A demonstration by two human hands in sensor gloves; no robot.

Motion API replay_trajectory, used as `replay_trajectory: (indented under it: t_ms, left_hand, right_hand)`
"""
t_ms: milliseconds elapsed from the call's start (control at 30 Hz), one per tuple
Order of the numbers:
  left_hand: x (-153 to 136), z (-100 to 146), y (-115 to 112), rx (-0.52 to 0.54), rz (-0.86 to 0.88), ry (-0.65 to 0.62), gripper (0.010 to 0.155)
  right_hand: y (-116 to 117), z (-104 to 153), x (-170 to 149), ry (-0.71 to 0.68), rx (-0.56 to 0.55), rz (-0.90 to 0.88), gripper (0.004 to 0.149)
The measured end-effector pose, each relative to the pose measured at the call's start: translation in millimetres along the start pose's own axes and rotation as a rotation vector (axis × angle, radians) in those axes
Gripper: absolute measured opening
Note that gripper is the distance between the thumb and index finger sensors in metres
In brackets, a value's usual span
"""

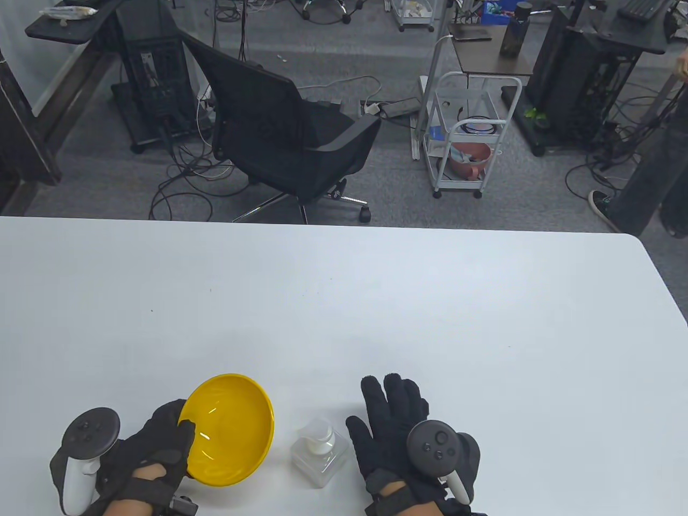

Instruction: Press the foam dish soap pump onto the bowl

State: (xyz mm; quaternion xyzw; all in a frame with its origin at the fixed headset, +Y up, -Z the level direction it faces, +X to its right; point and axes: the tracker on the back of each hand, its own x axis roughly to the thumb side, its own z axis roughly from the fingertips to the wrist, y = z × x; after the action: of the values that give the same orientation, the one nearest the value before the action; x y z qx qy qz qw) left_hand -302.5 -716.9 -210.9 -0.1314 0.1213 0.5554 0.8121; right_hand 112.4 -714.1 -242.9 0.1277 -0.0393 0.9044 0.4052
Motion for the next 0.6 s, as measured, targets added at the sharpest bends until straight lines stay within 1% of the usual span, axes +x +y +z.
replay_trajectory:
  t_ms: [100, 200, 367, 467, 600]
  left_hand:
    - [2.2, 0.7, -4.3, -0.008, -0.046, -0.032, 0.054]
    - [2.5, 0.4, -8.3, -0.056, -0.022, -0.043, 0.054]
    - [-2.0, -4.5, -13.7, -0.135, 0.024, -0.012, 0.056]
    - [-4.3, -7.1, -16.3, -0.145, 0.004, 0.008, 0.057]
    - [-4.3, -7.5, -22.9, -0.166, -0.016, 0.007, 0.058]
  right_hand:
    - [-0.5, 0.3, 4.0, -0.02, -0.018, -0.001, 0.071]
    - [1.1, 0.5, 7.2, -0.033, -0.019, 0.002, 0.071]
    - [2.8, 0.2, 8.4, -0.032, -0.025, 0.008, 0.071]
    - [0.7, 1.5, 8.2, -0.031, -0.045, 0.001, 0.071]
    - [0.5, 0.4, 15.2, -0.066, -0.088, -0.006, 0.07]
